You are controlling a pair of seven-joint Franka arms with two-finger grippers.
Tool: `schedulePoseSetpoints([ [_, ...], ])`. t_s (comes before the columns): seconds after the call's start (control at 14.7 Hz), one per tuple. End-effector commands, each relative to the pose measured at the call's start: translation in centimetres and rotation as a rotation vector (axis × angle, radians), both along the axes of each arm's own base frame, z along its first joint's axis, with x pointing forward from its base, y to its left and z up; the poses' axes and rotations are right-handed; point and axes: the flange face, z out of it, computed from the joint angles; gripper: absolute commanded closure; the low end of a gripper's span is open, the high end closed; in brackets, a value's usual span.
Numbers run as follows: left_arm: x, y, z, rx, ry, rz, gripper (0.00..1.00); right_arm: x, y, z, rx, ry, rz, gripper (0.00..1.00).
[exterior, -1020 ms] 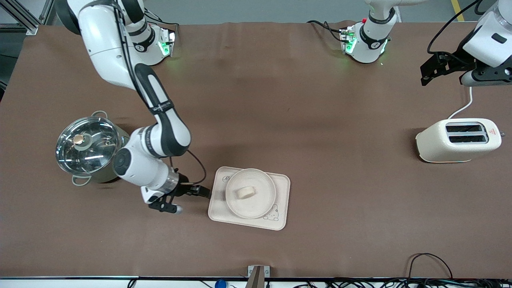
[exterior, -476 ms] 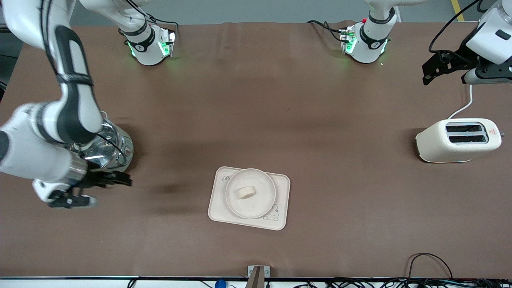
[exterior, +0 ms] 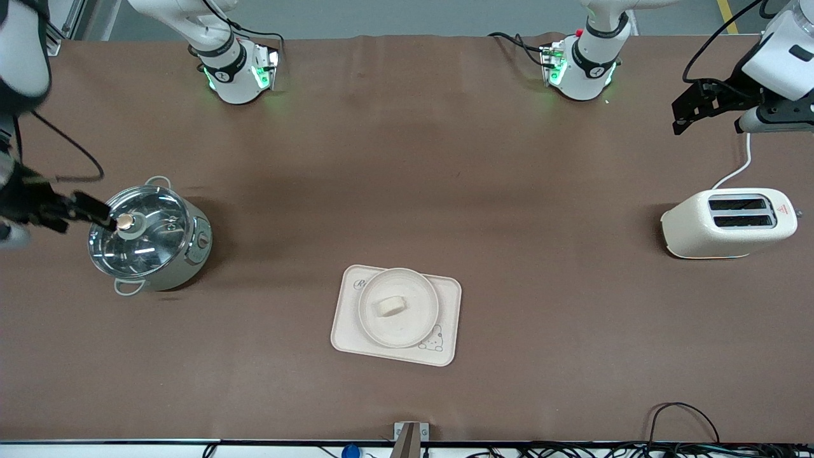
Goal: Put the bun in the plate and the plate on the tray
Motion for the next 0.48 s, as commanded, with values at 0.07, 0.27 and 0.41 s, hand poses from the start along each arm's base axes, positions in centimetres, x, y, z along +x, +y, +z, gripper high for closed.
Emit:
schedulePoseSetpoints([
  [0.07, -0.2, 0.1, 1.2, -0.011, -0.012, -0.008, 0.0, -6.1, 0.5, 2.9, -0.023, 0.047, 0.03, 0.0],
  [0.27, -0.3, -0.2, 1.2, -0.006, -0.003, -0.013, 0.0, -6.2, -0.4, 5.6, -0.06, 0.119, 0.021, 0.0],
  [0.41, -0.3, -0.2, 1.1, -0.004, 0.0, -0.014, 0.0, -5.4, -0.5, 6.1, -0.064, 0.112, 0.017, 0.0],
])
